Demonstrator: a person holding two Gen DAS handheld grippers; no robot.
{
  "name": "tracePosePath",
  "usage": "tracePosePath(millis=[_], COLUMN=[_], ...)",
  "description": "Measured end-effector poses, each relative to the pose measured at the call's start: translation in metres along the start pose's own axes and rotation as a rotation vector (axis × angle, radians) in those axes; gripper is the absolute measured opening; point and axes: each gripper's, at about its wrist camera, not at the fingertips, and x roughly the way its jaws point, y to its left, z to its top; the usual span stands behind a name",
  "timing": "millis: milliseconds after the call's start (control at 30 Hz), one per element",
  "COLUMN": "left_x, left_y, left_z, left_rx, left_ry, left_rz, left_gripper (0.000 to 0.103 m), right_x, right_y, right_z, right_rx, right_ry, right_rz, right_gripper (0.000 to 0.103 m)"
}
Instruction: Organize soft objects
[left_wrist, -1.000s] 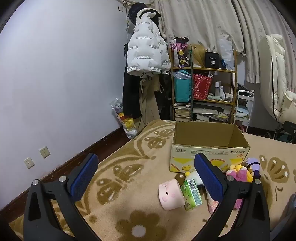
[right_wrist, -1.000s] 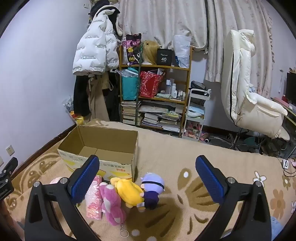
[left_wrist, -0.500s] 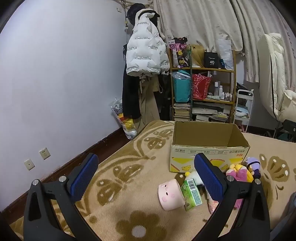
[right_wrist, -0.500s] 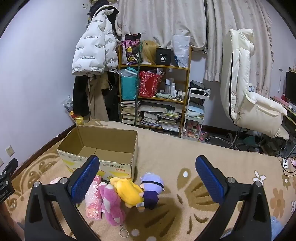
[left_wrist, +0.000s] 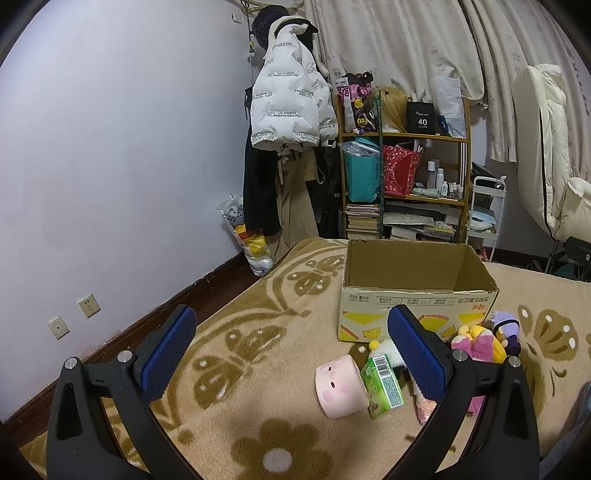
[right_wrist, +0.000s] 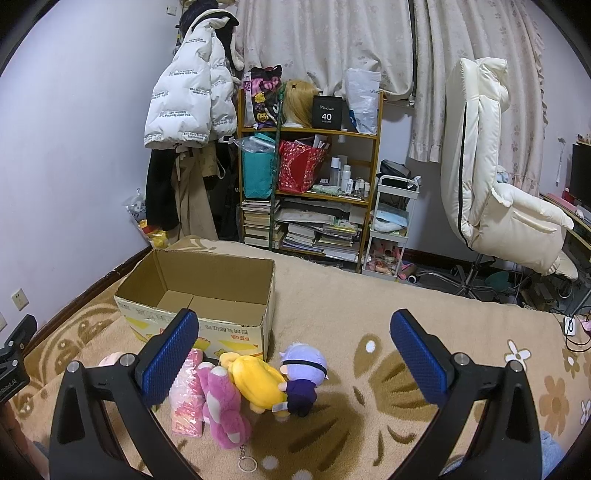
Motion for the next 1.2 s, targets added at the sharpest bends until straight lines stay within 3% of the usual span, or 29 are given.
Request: tracePosePath(millis=[1200], left_x=[0.0036], left_y=[-0.0028], left_z=[-0.0011], left_rx=[0.009], left_ry=[0.01], left_rz=[-0.002], left_gripper=[0.102], right_x=[0.0011], right_y=[0.0061], right_z=[-0.0036], right_rx=[-0.004], right_ry=[0.007], right_rz=[-0.004], right_gripper=[0.103])
